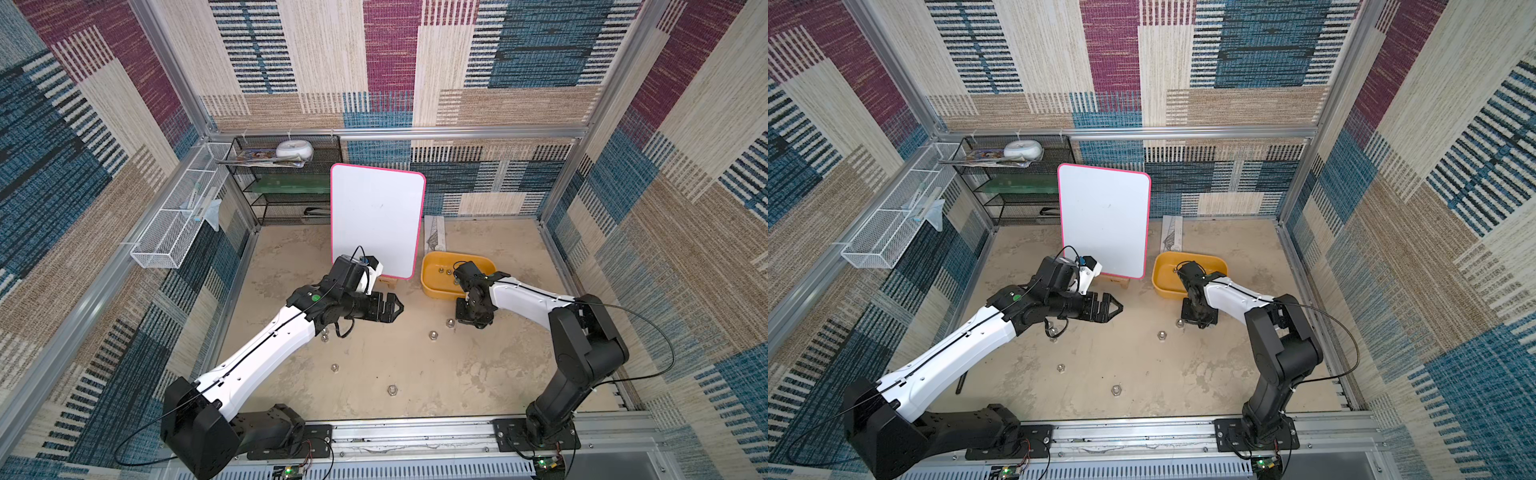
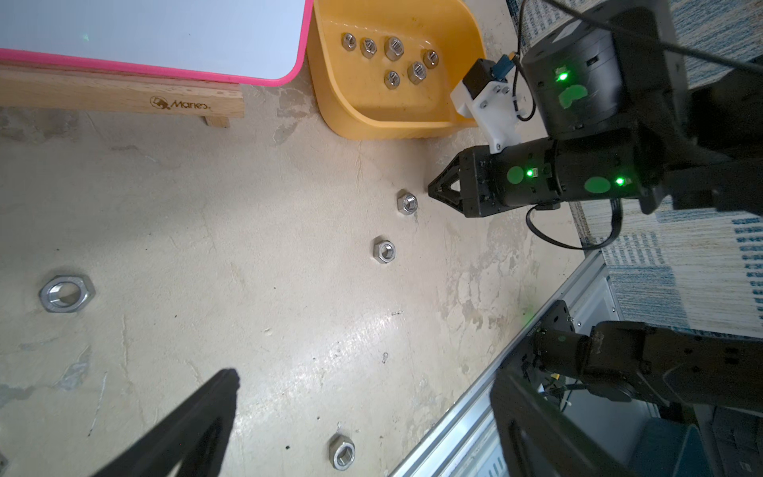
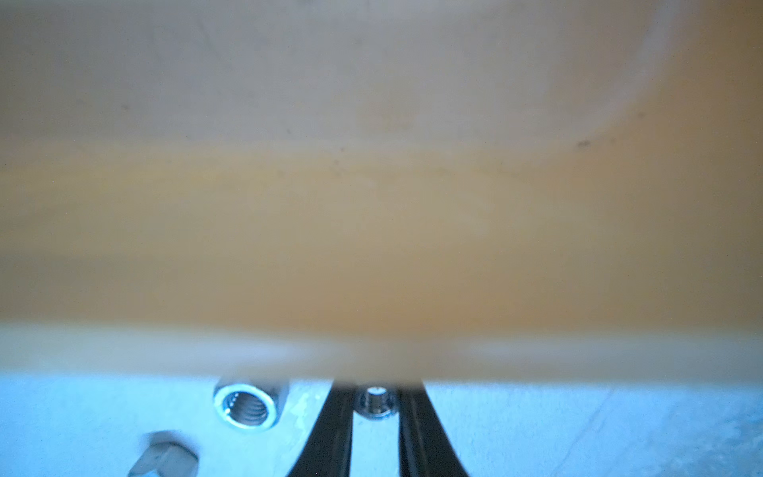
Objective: Put the nuts on the desktop into the storage box
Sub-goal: Pick up the nut from the center of the board, then place the nut in the storage box.
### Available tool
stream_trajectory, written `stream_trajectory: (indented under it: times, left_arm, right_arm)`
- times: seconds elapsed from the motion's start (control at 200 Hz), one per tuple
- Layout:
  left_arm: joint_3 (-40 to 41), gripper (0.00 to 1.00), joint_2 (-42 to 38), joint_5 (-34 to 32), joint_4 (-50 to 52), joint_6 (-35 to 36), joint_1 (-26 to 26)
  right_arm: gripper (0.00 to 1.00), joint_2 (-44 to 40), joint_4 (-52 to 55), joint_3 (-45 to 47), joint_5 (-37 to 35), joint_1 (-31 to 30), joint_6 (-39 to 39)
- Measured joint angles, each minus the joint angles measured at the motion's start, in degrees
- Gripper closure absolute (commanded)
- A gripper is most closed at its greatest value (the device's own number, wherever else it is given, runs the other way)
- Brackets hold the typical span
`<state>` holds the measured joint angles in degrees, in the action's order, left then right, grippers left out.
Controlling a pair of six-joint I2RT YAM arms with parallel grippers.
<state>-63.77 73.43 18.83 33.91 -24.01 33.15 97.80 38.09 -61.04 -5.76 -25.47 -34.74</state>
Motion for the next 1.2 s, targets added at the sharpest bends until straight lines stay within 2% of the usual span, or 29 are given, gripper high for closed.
stream_trajectory:
  times: [0.215,0.511,0.912,1.202]
  left_arm:
    - [0.0,0.0,-0.5,0.17,0.0,-0.04,0.0]
    - [0.72,0.0,-1.62,0.15,-0.02,-0.22,0.0]
    - [1.95,0.0,-3.37,-0.98,0.0,-0.87,0.0]
    - [2.27,0.0,-5.42,-2.6,0.92,-1.09,0.0]
  right_arm:
    - [0.82,-3.52,3.65,-4.17,-0.35,-0.07,0.79]
    - [0.8,-4.09,10.36,-16.09,-2.23,-0.04,3.43]
    - [0.8,14.97,11.23,-35.52,-3.61,1.33,9.29]
    - [0.8,26.43,10.23,-42.64,-2.19,1.55,11.61]
